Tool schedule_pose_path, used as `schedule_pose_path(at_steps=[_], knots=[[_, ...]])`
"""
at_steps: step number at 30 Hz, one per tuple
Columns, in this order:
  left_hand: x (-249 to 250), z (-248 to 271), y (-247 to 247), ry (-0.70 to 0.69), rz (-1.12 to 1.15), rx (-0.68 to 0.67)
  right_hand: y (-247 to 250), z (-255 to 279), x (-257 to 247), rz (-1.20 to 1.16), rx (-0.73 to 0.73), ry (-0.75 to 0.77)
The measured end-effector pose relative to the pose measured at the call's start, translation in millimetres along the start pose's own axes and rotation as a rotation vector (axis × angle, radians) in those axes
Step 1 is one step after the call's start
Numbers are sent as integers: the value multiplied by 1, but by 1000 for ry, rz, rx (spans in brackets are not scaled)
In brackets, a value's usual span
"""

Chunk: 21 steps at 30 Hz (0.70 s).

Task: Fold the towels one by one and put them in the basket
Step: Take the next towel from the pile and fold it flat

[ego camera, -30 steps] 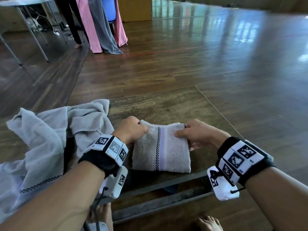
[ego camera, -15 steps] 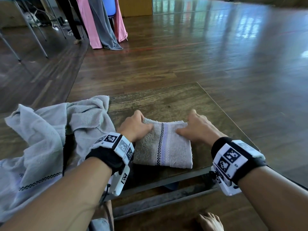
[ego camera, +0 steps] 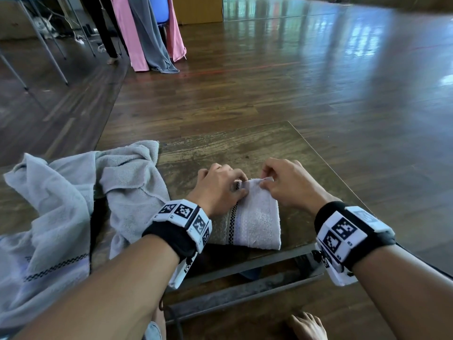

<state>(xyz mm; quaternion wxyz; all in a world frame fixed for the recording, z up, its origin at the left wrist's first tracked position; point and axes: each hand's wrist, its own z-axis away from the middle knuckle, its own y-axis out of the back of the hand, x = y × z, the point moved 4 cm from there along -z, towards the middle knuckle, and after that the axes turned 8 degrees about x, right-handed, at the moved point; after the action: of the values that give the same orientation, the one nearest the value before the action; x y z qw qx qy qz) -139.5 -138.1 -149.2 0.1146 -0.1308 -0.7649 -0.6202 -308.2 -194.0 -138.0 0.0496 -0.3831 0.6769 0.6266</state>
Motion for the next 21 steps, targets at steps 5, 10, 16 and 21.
schedule_pose_path(at_steps=[5, 10, 16, 21], knots=[[8, -4, 1, -59, 93, 76, 11, -5, -5, -103, 24, 13], [15, -5, -5, -88, 93, 61, 7, -6, 9, -235, -184, -229], [25, -5, -2, -99, 190, 67, 9, -3, 18, -295, -287, -315], [27, -8, 7, -98, 278, 135, 10, -5, 20, -270, -245, -238]])
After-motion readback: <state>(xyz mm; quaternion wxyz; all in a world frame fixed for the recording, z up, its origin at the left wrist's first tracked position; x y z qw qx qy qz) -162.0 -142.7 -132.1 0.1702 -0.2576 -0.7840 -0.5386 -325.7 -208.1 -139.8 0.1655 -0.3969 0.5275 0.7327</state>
